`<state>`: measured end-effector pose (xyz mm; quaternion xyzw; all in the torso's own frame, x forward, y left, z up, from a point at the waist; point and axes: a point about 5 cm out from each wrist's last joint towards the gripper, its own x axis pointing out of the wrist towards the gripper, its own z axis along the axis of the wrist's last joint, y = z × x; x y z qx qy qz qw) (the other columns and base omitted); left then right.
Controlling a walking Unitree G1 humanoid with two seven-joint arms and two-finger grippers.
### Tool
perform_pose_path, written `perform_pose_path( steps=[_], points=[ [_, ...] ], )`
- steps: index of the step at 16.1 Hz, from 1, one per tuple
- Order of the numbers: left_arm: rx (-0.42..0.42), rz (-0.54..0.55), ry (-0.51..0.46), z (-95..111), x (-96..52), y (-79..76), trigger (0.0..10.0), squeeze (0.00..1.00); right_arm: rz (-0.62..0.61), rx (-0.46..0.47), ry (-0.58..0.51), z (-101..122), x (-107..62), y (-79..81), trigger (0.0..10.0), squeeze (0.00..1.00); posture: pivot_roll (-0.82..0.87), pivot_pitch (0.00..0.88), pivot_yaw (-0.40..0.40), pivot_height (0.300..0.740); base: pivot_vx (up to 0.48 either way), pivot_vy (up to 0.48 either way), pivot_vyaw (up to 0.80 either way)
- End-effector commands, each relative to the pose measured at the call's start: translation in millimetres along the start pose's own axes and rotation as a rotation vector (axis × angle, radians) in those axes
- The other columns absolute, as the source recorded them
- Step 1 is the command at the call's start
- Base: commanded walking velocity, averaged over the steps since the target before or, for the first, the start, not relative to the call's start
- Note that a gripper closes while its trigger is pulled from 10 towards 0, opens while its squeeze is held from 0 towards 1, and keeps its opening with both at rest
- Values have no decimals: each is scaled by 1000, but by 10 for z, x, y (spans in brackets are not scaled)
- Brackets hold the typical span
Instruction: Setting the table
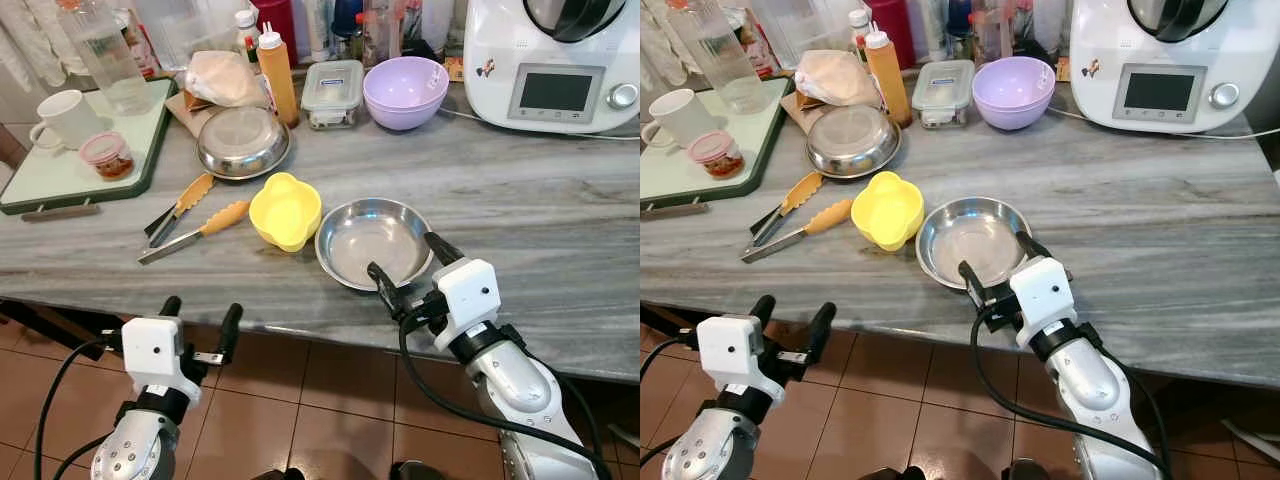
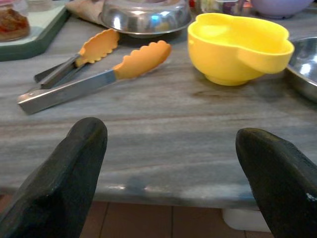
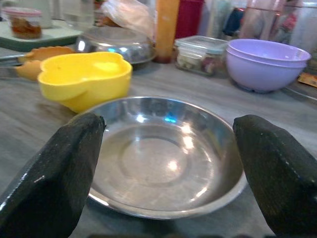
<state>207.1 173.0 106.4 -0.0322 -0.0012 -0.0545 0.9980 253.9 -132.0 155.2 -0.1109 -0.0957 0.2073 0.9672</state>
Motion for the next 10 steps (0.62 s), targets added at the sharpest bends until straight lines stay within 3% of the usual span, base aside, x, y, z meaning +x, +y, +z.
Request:
perform_pose_path(
  steps=[1,6,10],
  points=[
    [23,41,26,-27,-25,79,10000,0,-18,12,29,-59,-15,1,10000,1000,-108,151,119,740,0,0,-756],
    [20,81,20,-22,59,92,10000,0,-76,-4,13,-41,3,-50,10000,945,-112,133,119,740,0,0,-769],
    [17,166,57,-123,34,170,10000,0,-125,-14,25,-67,-44,-127,10000,949,-120,125,110,740,0,0,-773]
  ],
)
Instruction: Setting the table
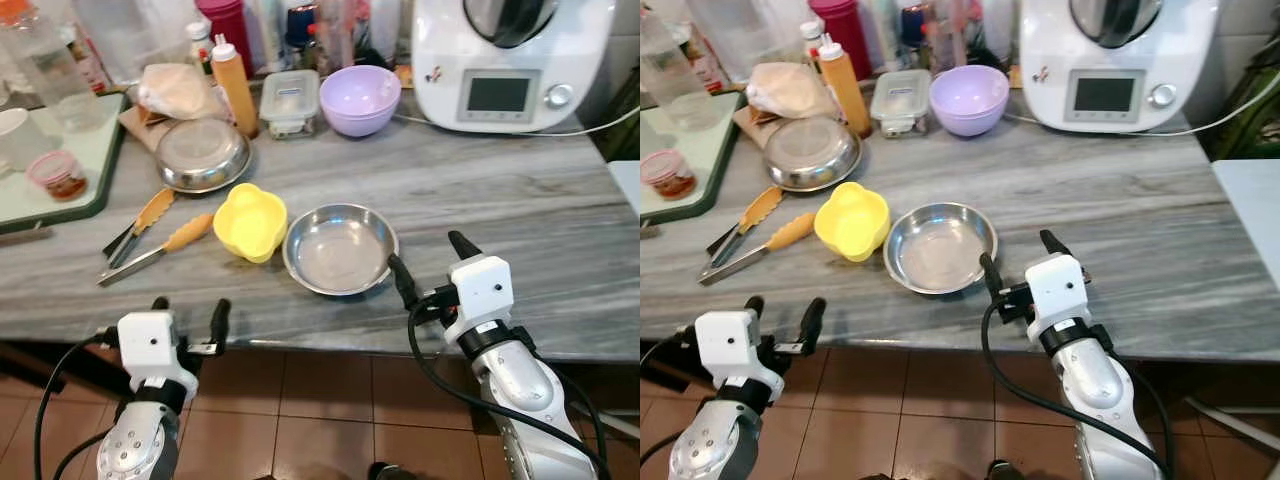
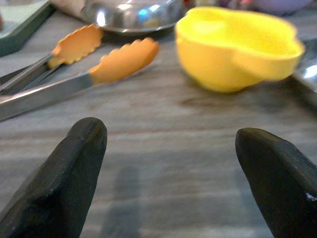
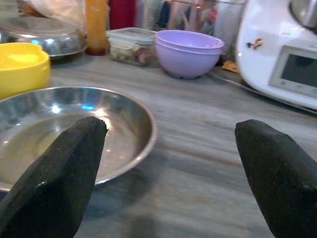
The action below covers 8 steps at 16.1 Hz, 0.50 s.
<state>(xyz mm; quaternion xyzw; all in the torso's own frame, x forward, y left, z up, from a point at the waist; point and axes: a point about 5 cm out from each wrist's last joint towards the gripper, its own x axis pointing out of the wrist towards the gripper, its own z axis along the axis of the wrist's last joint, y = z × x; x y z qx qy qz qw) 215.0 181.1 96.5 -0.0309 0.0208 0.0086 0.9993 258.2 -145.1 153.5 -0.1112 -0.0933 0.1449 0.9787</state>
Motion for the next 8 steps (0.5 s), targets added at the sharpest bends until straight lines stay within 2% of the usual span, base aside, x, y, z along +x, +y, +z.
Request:
perform_pose_path(
  steps=[1,7,8],
  points=[
    [14,38,23,-43,-21,74,10000,0,-4,-8,3,-15,-15,-11,10000,953,-124,124,107,740,0,0,-781],
    [-24,3,3,-3,37,-8,10000,0,-37,-21,-10,10,-4,-67,10000,957,-127,116,97,740,0,0,-780],
    [-20,4,10,-17,35,-3,10000,0,-46,-24,-10,2,-6,-74,10000,957,-129,116,97,740,0,0,0]
  ],
)
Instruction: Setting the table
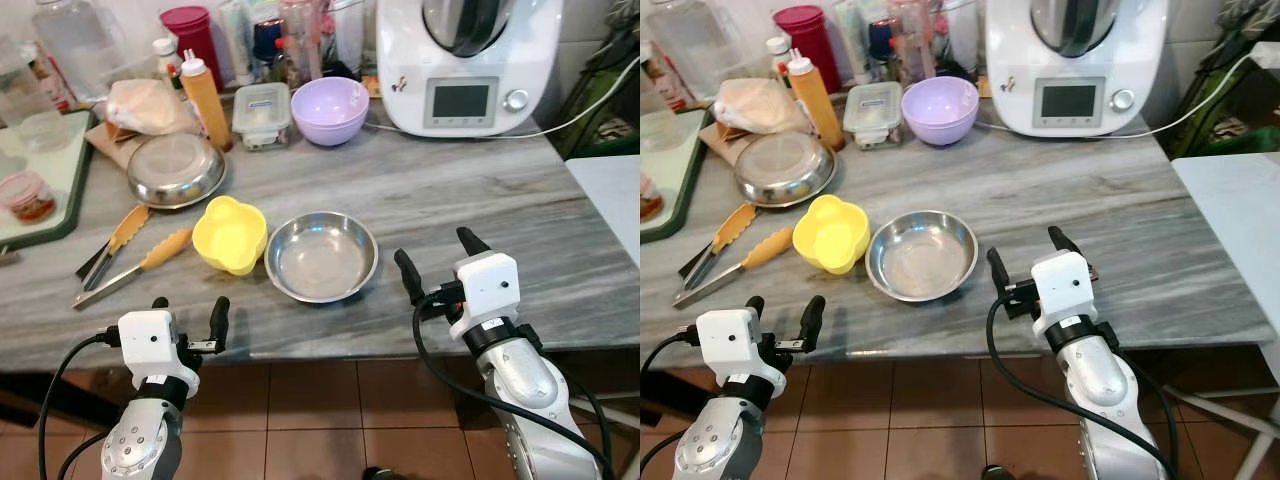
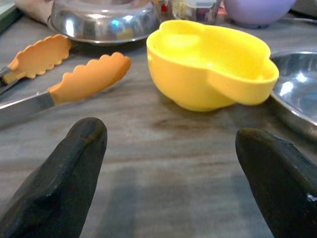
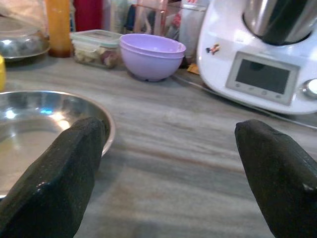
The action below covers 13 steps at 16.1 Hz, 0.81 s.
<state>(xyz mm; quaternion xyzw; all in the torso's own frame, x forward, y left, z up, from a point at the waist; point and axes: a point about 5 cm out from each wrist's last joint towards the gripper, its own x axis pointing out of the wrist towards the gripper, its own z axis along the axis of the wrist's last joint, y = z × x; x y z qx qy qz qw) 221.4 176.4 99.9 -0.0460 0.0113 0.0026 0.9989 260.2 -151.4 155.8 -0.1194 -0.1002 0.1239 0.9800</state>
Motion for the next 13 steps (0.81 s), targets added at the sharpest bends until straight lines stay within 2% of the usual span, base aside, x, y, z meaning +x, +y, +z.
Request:
perform_pose_path(
  steps=[1,5,10,13],
  points=[
    [14,23,34,-59,-30,57,10000,0,-2,-3,-7,0,-3,5,10000,953,-129,116,97,740,0,0,0],
    [26,32,48,-69,-36,68,10000,0,-5,-4,-12,1,5,28,10000,961,-123,120,103,740,0,0,0],
    [46,22,53,-64,-33,65,10000,0,-26,-18,-9,-8,2,-16,10000,957,-126,125,112,740,0,0,0],
    [47,19,57,-64,-18,66,10000,0,-32,-15,-13,-5,11,-13,10000,961,-127,125,115,740,-246,0,0]
  ],
)
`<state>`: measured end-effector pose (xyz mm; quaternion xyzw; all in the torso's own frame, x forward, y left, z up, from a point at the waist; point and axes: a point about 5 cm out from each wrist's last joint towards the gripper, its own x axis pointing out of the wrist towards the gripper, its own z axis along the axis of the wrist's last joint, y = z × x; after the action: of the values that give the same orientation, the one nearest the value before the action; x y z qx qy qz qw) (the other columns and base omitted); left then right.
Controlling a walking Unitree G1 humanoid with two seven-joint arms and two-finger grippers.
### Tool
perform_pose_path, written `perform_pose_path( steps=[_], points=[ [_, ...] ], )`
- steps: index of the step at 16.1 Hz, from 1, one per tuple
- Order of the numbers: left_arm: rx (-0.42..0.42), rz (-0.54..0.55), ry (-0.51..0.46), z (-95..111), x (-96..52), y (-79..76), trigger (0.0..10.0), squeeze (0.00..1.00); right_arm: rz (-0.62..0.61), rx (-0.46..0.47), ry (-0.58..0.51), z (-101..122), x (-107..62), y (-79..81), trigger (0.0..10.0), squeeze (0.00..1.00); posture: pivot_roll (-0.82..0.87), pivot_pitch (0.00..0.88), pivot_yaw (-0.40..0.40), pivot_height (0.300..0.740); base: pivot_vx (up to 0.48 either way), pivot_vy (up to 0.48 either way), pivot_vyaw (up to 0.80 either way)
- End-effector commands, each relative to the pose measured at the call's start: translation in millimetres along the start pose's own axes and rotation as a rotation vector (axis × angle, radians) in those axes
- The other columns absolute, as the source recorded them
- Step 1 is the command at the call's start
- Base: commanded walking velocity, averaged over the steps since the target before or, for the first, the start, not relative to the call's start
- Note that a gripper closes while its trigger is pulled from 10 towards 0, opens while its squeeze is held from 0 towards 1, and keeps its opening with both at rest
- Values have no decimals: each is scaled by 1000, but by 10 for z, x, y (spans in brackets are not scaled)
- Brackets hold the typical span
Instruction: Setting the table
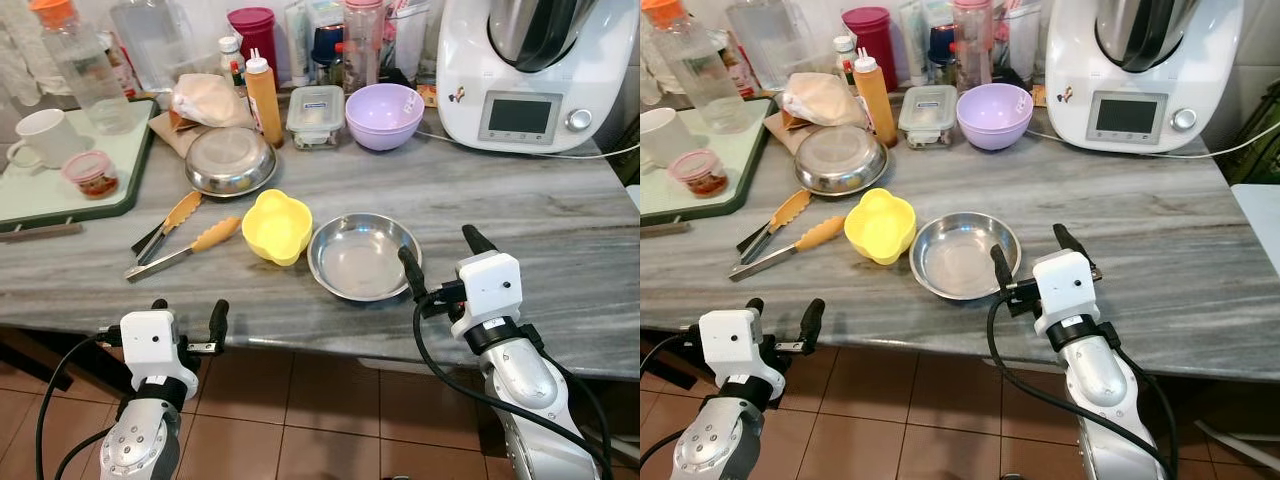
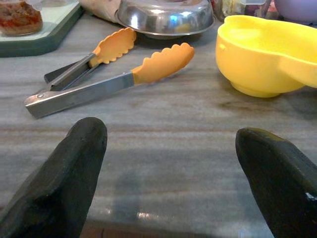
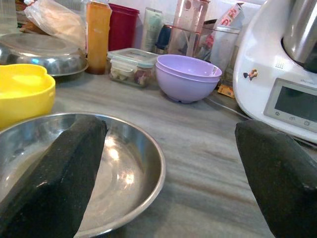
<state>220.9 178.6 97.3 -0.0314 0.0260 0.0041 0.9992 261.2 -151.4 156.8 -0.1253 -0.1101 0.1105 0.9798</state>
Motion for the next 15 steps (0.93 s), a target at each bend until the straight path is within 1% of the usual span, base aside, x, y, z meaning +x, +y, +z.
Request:
perform_pose_path(
  steps=[1,11,15],
  points=[
    [17,11,29,-38,-7,39,10000,0,-7,2,1,-12,4,-8,10000,961,-125,125,116,740,-266,0,0],
    [22,10,41,-51,-15,46,10000,0,-7,3,-2,-18,24,-2,10000,957,-122,129,116,740,-274,0,0],
    [29,7,44,-57,-18,55,10000,0,-19,-1,-3,-25,62,-37,10000,961,-119,124,118,740,-279,0,0]
  ],
)
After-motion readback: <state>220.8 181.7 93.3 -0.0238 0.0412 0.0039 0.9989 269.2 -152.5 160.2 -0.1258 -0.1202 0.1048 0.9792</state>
